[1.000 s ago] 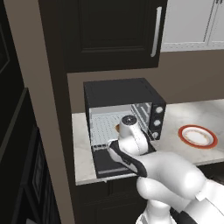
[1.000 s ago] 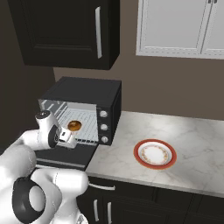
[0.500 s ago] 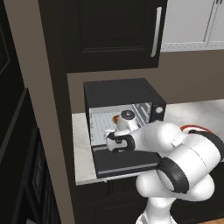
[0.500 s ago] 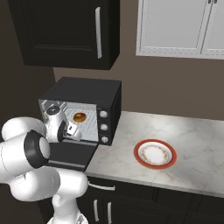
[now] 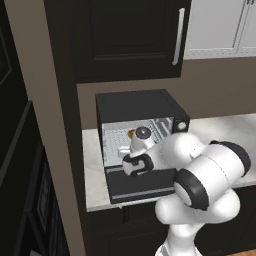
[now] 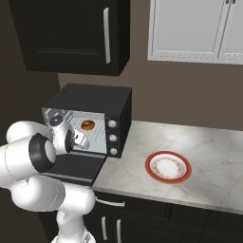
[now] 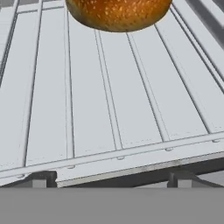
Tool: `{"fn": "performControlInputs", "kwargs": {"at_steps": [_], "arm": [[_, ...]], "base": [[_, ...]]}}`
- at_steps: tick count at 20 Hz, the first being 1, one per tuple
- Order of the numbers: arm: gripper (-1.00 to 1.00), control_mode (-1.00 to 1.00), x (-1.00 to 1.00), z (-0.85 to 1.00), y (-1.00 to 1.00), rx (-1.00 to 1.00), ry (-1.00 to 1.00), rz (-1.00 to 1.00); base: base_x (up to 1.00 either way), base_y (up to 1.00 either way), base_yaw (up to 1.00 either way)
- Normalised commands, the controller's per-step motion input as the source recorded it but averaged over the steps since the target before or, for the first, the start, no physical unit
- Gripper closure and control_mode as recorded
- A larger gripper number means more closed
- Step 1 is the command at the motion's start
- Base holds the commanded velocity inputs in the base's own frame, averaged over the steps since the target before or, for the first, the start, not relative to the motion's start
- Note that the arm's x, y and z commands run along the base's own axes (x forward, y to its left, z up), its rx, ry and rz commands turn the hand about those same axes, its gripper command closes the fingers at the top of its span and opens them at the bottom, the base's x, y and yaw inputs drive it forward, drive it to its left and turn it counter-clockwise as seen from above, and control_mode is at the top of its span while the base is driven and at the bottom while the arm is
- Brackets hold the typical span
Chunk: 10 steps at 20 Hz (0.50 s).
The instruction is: Pick up the bagel from the plate, place it on the toaster oven rack, close the door, and set the timer.
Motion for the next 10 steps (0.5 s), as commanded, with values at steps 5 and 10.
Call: {"fn": "performControlInputs", "kwargs": {"at_steps": [5, 10], "arm": [[-1.0, -1.0, 0.07, 0.06, 0.0, -0.17, -0.07, 0.07], [-1.0, -1.0, 0.54, 0.0, -0.02, -0.11, 0.0, 0.11]], "base": [[0.0, 0.0, 0.0], [0.0, 0.0, 0.0]]}}
